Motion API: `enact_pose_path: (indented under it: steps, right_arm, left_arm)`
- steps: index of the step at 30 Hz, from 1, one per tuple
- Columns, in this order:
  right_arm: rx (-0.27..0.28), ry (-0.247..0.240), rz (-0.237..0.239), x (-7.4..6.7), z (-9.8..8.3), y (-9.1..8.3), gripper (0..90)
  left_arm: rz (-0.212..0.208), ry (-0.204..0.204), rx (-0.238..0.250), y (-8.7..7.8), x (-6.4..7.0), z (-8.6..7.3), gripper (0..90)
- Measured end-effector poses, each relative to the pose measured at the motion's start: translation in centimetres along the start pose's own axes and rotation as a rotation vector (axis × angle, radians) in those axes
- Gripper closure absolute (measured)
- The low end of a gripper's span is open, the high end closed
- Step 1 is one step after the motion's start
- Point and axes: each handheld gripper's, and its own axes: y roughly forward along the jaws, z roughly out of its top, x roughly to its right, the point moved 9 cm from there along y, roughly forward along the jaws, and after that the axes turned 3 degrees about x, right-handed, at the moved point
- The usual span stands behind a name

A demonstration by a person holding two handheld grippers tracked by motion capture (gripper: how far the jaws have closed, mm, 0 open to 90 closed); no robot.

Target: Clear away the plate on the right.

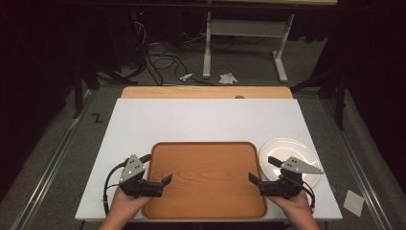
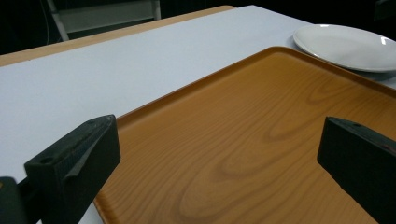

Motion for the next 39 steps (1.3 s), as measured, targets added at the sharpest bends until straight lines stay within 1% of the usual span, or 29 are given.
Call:
enact_pose_path:
  steps: [3,6,7,10,15,20,23,24,27,30,31,32,33,34,35,39]
  right_arm:
    - [0.007,0.004,-0.001,0.2,0.2,-0.1,0.9]
    - [0.006,0.016,0.0,0.3,0.1,-0.2,1.0]
    - [0.01,0.004,-0.002,0.4,0.2,-0.3,0.9]
    - [0.01,0.003,-0.003,0.4,0.2,-0.4,1.0]
    - [0.016,0.02,-0.005,0.7,0.3,-0.5,1.0]
    - [0.014,0.005,-0.008,0.8,0.3,-0.6,0.9]
    - [0.001,0.009,-0.014,0.9,0.1,-0.7,1.0]
    - [0.0,0.001,-0.015,1.0,0.1,-0.6,1.0]
    - [0.003,0.002,-0.015,1.0,0.1,-0.7,1.0]
    - [0.01,0.002,-0.025,1.2,0.2,-0.9,0.9]
    - [0.012,0.002,-0.026,1.3,0.3,-0.9,1.0]
    - [0.008,0.017,-0.031,1.6,0.2,-1.1,1.0]
    - [0.008,0.017,-0.031,1.6,0.2,-1.1,1.0]
    - [0.022,0.019,-0.034,1.8,0.3,-1.1,1.0]
    - [0.034,0.027,-0.035,2.2,0.4,-1.3,1.0]
    - [0.036,0.026,-0.037,2.6,0.5,-1.7,1.0]
  left_arm:
    - [0.004,-0.001,0.007,-0.1,0.0,0.1,0.2]
    - [0.005,-0.01,0.012,0.0,0.1,0.0,0.2]
    - [0.005,-0.013,0.009,0.2,0.1,-0.1,0.2]
    - [0.004,-0.011,0.006,0.3,0.2,-0.2,0.2]
    - [0.0,-0.008,0.006,0.4,0.3,-0.2,0.2]
    - [0.006,-0.007,0.02,0.3,0.2,0.1,0.2]
    - [0.008,-0.013,0.024,0.1,0.0,0.1,0.2]
    - [0.008,-0.011,0.026,0.1,0.0,0.1,0.2]
    - [0.006,-0.009,0.025,0.1,0.0,0.1,0.2]
    - [0.0,0.002,0.029,0.2,0.1,0.2,0.2]
    - [-0.003,0.002,0.027,0.2,0.1,0.2,0.2]
    - [-0.004,0.0,0.026,0.2,0.1,0.1,0.2]
    - [-0.006,-0.004,0.023,0.3,0.1,0.0,0.2]
    - [-0.008,-0.005,0.021,0.4,0.1,0.0,0.2]
    - [-0.022,-0.009,0.012,0.5,0.2,-0.2,0.2]
    - [-0.027,-0.004,0.007,0.6,0.3,-0.3,0.4]
